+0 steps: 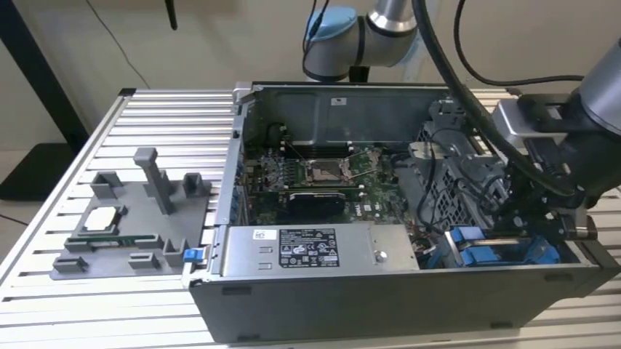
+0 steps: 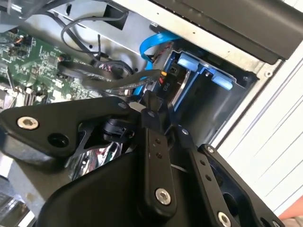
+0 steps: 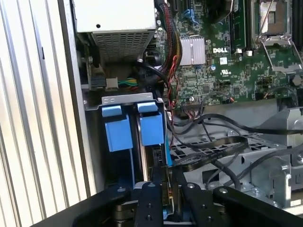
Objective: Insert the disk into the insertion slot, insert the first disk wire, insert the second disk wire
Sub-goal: 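Insert the second disk wire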
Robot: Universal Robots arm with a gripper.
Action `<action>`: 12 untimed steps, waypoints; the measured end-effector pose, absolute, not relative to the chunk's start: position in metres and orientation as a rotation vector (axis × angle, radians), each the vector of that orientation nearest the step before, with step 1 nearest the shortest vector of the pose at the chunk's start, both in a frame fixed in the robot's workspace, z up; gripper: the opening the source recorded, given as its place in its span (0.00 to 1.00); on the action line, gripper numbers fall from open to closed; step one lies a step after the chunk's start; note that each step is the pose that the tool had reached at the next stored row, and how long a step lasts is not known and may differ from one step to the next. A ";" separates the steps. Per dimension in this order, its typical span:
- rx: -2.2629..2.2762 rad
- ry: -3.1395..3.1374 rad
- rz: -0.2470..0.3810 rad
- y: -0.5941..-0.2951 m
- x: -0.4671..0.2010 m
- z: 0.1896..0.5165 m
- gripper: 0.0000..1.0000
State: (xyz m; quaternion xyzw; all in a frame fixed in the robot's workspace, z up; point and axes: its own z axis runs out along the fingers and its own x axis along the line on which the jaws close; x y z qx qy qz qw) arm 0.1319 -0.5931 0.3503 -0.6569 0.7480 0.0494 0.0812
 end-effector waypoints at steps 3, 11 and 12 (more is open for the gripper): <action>-1.963 2.236 0.147 -0.593 0.132 0.364 1.00; -1.963 2.236 0.148 -0.593 0.131 0.397 1.00; -1.963 2.236 0.148 -0.593 0.131 0.398 1.00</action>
